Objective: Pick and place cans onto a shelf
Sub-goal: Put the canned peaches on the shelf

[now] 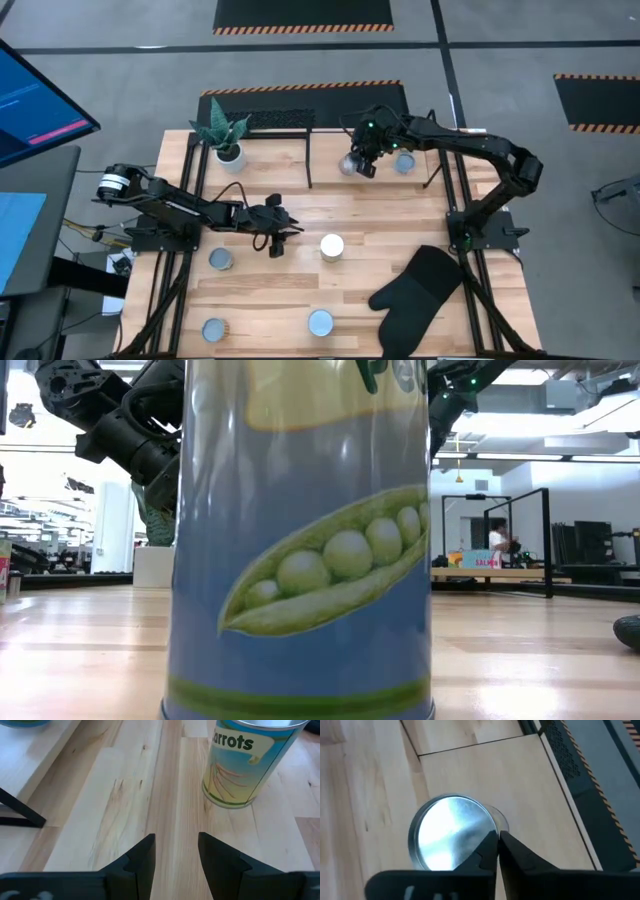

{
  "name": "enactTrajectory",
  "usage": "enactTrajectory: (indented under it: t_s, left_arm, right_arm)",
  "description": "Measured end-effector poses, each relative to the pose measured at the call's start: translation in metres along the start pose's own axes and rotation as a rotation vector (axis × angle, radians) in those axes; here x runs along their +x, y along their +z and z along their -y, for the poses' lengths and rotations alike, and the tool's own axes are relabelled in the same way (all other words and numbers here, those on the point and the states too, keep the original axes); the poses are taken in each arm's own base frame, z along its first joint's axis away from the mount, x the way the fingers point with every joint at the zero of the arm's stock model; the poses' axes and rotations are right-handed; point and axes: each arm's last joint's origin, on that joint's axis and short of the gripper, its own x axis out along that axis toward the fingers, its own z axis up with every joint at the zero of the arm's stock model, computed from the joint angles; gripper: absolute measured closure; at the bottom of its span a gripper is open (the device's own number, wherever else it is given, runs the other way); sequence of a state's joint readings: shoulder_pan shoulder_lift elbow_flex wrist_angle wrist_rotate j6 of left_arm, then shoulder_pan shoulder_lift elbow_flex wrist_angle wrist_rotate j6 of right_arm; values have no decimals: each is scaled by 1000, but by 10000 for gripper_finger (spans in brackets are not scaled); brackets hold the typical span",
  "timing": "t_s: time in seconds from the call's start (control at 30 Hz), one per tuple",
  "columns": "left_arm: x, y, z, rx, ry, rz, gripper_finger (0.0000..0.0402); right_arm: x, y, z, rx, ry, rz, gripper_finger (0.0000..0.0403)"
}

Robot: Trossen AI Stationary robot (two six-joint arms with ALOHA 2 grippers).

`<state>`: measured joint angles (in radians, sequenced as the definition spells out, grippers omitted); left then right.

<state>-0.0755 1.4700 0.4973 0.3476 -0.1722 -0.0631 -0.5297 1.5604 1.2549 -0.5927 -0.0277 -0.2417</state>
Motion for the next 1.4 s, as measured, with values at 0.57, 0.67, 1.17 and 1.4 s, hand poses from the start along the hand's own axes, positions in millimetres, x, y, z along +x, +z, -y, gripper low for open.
enactTrajectory:
  t_s: [0.57,0.67,1.17,1.4]
  left_arm:
    - [0,0,0,-5,0,0,262]
    - [0,0,0,-5,0,0,262]
    - [0,0,0,-5,0,1,262]
    - [0,0,0,-8,0,-4,262]
  right_arm:
    - [-1,-2,5,-2,-175,-47,352]
    - [-3,-4,7,-4,-234,-85,352]
    - [-2,-21,-10,43,-116,-269,352]
    - [27,-25,-15,29,-100,-345,352]
